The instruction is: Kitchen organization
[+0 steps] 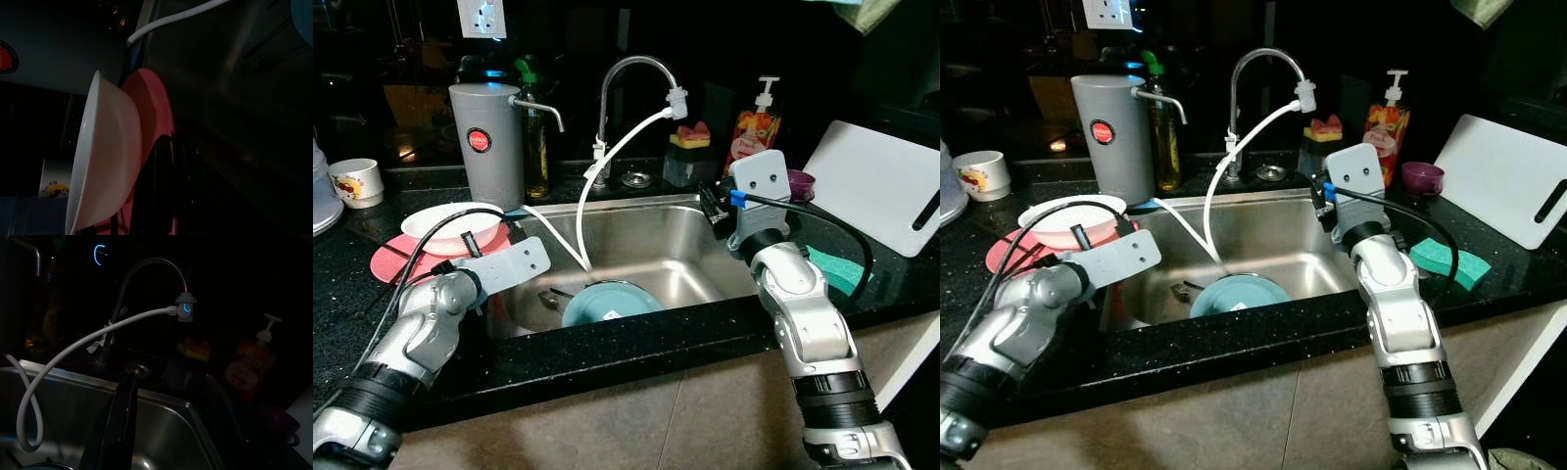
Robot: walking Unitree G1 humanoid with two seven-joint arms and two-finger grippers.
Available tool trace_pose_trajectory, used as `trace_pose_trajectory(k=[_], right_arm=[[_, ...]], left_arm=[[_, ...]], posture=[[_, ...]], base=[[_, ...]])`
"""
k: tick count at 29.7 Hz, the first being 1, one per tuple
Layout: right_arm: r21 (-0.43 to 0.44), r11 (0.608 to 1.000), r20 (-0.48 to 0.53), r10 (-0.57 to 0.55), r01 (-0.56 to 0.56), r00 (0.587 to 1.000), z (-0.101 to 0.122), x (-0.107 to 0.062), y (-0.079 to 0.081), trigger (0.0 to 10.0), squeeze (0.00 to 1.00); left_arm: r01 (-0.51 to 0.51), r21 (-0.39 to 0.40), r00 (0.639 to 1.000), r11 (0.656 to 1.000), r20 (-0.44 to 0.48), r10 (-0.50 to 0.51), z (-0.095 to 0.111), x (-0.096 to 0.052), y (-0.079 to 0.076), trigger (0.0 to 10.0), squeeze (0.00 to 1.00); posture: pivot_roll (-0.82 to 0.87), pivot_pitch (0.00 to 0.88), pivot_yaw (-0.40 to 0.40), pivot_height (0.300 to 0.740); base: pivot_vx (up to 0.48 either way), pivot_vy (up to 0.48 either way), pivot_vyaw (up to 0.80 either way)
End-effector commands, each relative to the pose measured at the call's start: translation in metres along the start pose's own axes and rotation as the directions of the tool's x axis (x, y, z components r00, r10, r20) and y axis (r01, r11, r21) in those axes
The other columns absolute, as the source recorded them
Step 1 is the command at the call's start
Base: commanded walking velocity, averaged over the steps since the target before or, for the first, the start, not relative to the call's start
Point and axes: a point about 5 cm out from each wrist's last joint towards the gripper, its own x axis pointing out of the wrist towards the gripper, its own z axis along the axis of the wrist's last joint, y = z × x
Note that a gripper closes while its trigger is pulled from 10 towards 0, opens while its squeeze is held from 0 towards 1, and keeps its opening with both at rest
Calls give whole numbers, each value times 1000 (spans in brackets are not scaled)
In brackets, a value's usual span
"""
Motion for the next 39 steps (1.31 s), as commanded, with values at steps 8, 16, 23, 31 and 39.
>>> trace_pose_trajectory(k=[8, 16, 23, 31, 39], right_arm=[[0, 1000, 11, -2, 2, 1000, 4, 0, 0, 10000, 0], [7, 1000, 18, 17, -17, 1000, 4, 3, 4, 10000, 0], [11, 1000, 22, 26, -27, 999, 6, 5, 7, 10000, 0], [14, 1000, 18, 16, -16, 1000, 4, 2, 6, 10000, 0], [17, 1000, 13, 3, -3, 1000, 1, 1, 4, 10000, 0]], left_arm=[[80, -15, 989, 997, -120, -81, -30, 1, -30, 10000, 1000], [49, -82, 998, 995, -44, -52, -25, -9, -21, 10000, 0], [79, -342, 929, 936, 365, 55, 40, -34, 9, 10000, 0], [43, -525, 883, 850, 417, 213, 37, -61, 67, 10000, 0], [-259, -219, 958, 941, 68, 279, -44, -75, 107, 10000, 0]], posture=[[110, 58, -73, 740], [136, 51, -93, 740], [136, 51, -93, 740], [149, 55, -79, 740], [161, 59, -74, 740]], base=[[0, 0, 0], [0, 0, 0], [0, 0, 0], [0, 0, 0], [0, 0, 0]])
